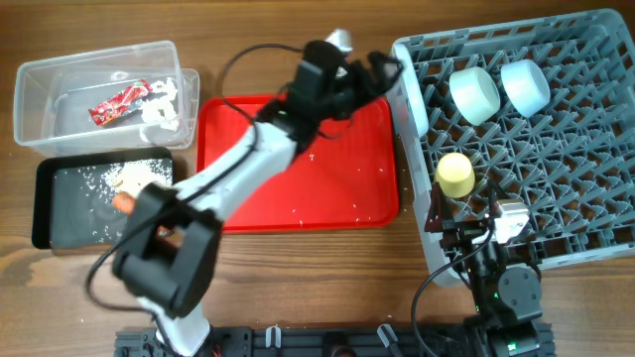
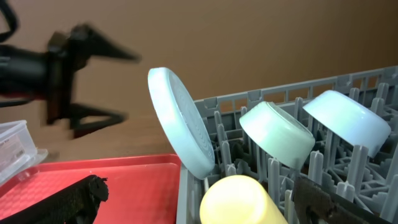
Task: Sort waste into correct bins and load items into the dishwasher rack
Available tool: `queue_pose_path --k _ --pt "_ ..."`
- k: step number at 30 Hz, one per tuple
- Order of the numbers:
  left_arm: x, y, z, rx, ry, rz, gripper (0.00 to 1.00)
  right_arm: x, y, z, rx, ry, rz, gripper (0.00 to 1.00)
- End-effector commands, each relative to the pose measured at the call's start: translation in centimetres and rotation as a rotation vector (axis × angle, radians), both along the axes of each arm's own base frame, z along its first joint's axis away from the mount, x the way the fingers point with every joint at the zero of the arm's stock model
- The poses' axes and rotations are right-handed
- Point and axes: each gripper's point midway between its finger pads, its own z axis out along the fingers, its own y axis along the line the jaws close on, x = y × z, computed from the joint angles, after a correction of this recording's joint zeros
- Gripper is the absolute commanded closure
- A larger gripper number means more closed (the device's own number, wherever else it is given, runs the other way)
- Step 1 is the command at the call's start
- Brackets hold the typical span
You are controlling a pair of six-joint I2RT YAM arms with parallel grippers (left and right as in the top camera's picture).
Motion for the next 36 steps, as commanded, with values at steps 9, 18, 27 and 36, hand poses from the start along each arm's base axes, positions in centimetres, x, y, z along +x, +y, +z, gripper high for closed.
queue_pose_path --k 9,18,27,36 --pt "-11.9 20.4 11.7 0.541 -0.171 0.128 0.0 0.0 -0.1 0.2 0.012 -0.007 -0.005 0.0" --pt "-20.4 27.3 13.0 0.732 -0.178 0.252 0.0 0.0 -0.1 0.2 0.012 -0.007 -0.005 0.0" --pt "-19.8 29.3 7.7 0.603 -0.406 0.368 0.0 0.0 -0.1 0.2 0.012 -0.007 -0.005 0.0" --pt "-21.4 30.5 -0.6 0.57 -0.646 0.46 0.0 0.0 -0.1 0.2 0.012 -0.007 -0.005 0.0"
